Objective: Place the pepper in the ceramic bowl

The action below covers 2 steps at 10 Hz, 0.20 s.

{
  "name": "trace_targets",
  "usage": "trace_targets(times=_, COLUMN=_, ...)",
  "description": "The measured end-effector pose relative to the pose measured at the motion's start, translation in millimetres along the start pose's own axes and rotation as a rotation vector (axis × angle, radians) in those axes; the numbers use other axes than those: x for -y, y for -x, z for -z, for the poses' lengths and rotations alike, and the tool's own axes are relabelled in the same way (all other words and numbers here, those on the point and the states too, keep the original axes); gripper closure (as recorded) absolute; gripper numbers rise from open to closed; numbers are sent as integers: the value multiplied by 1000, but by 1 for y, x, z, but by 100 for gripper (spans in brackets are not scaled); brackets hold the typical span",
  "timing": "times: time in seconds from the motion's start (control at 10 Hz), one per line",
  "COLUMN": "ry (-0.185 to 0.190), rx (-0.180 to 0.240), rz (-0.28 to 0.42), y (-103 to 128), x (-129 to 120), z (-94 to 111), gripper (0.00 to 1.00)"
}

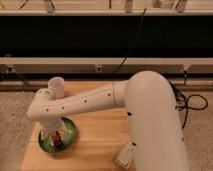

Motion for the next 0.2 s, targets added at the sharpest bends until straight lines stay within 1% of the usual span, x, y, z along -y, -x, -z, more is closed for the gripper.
trace_targets(times=0.2, ry=7, rx=3, rz=-8, y=-2, x=-8, z=4, gripper=20)
